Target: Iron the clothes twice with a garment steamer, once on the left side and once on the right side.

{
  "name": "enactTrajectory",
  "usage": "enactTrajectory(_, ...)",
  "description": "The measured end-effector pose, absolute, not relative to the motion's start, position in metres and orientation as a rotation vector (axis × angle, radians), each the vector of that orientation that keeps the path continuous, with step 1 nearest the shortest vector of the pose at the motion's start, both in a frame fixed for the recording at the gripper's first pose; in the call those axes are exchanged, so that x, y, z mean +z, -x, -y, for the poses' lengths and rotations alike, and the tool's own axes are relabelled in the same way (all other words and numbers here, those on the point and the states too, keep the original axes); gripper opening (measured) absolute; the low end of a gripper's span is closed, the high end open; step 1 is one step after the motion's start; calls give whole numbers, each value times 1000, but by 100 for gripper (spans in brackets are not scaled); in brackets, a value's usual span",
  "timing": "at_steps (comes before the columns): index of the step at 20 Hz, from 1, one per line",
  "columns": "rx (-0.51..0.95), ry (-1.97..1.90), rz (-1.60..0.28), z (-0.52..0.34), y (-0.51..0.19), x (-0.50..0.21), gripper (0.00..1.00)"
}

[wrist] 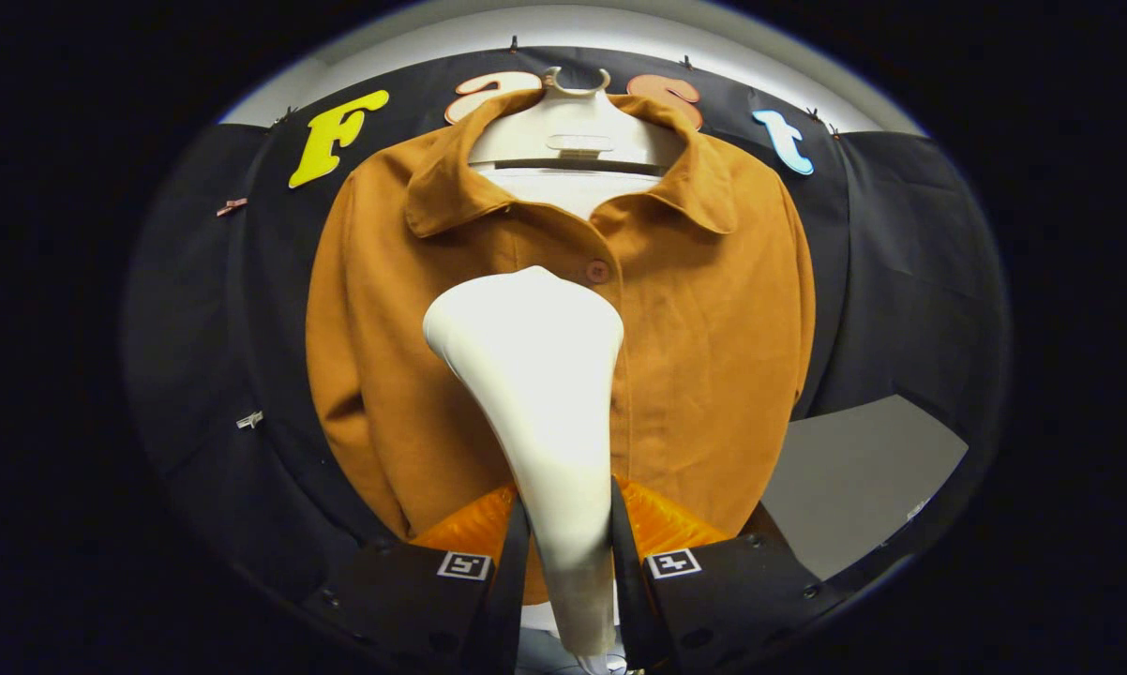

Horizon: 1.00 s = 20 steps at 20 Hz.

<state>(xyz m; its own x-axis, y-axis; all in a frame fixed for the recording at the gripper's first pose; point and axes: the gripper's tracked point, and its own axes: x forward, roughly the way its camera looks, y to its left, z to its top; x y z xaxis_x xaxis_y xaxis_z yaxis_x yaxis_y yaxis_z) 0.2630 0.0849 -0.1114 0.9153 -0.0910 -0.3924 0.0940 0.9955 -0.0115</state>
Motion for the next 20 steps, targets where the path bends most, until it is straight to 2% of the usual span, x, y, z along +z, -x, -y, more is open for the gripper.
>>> enactTrajectory(8,-72,2,-478,-118,-281,-146,46)
enactTrajectory(20,-73,13,-713,-124,-265,-252,46)
